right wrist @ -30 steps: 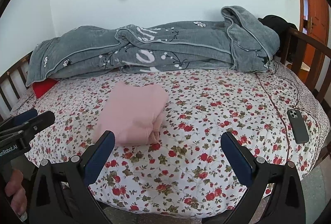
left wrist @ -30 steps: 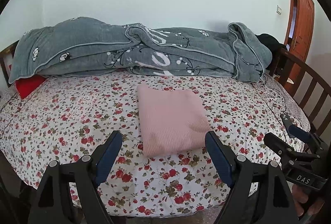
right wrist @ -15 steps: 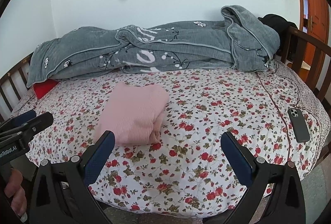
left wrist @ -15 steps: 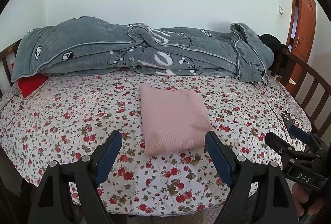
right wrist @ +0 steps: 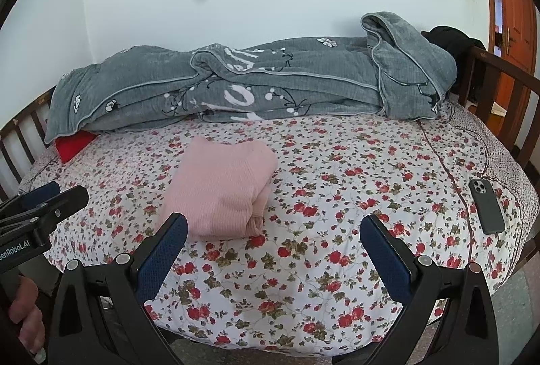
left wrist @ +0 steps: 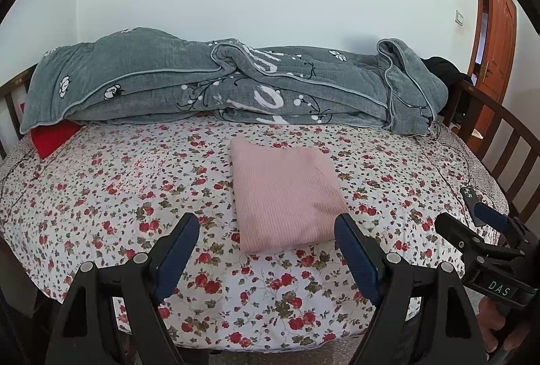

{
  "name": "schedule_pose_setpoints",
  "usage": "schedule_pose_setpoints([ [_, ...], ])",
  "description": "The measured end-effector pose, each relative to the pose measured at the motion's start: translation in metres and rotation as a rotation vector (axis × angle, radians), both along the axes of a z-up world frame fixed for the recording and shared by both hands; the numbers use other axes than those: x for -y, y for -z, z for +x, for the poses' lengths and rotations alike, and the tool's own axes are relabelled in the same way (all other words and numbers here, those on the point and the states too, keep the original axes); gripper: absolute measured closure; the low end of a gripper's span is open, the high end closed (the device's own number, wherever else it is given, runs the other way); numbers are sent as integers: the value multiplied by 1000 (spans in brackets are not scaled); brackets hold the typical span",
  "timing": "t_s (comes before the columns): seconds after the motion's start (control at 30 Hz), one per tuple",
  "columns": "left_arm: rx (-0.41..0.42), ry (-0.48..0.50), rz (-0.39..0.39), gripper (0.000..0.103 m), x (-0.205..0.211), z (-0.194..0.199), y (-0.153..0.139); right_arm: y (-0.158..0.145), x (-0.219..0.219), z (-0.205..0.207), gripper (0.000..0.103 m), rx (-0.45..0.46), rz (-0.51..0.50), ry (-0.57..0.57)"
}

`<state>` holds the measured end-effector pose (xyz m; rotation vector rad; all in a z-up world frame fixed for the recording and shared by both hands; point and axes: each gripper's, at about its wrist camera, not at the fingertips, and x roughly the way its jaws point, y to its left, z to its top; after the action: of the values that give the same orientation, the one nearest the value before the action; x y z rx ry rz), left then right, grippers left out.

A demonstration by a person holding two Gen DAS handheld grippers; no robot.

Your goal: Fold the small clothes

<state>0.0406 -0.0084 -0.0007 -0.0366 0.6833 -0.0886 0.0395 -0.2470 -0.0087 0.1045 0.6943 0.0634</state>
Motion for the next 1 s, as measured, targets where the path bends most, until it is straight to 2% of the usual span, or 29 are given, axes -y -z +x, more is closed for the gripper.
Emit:
schedule_pose_setpoints([
  [1.0,11,-16,6,22,1,0,-7,-6,-5,1,2,7,3,-3],
])
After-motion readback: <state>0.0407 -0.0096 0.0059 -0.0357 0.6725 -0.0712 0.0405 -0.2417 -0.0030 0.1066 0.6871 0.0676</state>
